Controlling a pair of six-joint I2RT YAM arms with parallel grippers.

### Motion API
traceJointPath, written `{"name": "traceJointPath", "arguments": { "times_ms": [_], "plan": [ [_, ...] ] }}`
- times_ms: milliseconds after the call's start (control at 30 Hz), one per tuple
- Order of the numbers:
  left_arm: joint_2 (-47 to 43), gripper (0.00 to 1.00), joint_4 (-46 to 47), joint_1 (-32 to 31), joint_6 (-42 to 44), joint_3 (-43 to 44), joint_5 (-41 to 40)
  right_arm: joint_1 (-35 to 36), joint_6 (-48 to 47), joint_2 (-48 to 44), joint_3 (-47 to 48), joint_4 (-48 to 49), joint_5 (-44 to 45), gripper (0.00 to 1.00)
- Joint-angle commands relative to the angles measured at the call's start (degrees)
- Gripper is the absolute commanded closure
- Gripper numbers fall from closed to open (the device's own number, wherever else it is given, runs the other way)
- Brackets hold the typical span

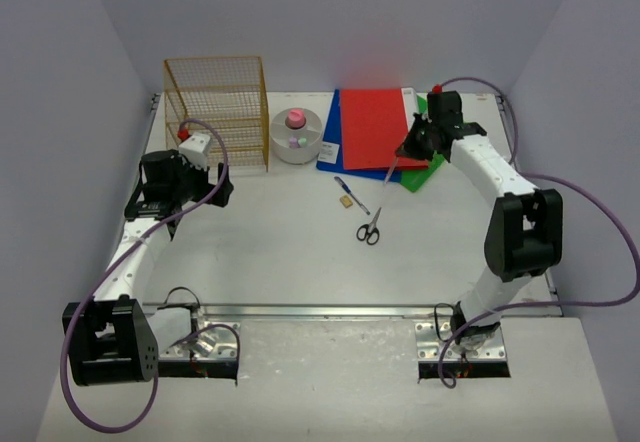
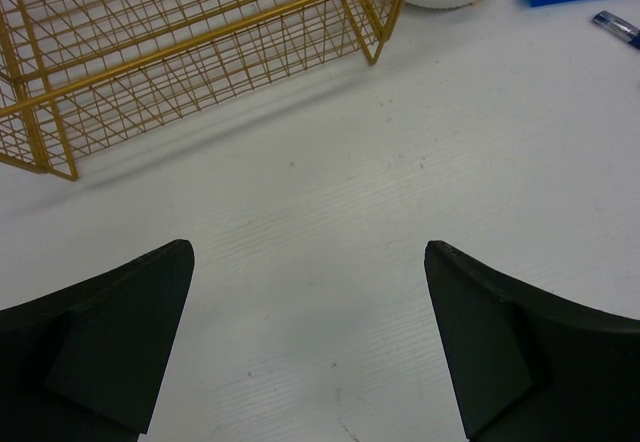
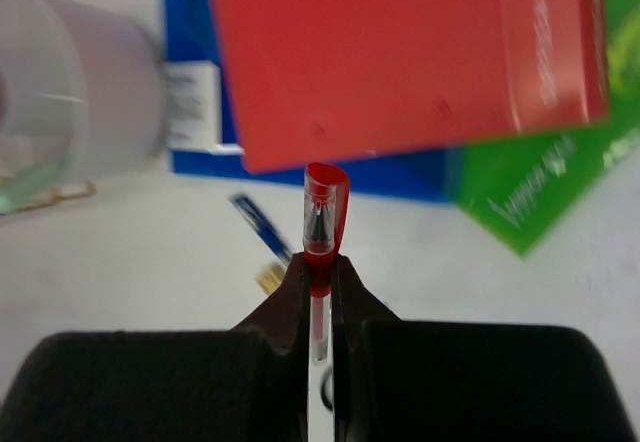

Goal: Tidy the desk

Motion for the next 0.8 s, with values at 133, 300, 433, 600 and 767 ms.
{"name": "traceJointPath", "arguments": {
  "times_ms": [133, 300, 433, 600, 767],
  "plan": [
    [0.63, 0.00, 2.29, -0.28, -2.69, 2.54, 3.24, 10.15, -23.08, 4.93, 4.56, 58.19, 2.11, 1.00],
    [2.64, 0.00, 2.19, -0.25, -4.74, 4.65, 4.34, 13.78, -26.18, 18.28, 17.93, 67.67, 3.35, 1.00],
    [2.84, 0.00, 2.32, -0.23, -5.48, 4.73, 4.91, 16.46, -28.32, 25.79, 24.54, 72.44, 3.96, 1.00],
    [2.85, 0.00, 2.38, -0.30, -5.57, 4.74, 4.68, 18.00, -29.52, 30.05, 23.27, 75.35, 3.78, 1.00],
    [2.94, 0.00, 2.57, -0.22, -5.12, 4.41, 4.37, 18.41, -28.62, 30.60, 18.36, 76.70, 3.58, 1.00]
  ]
}}
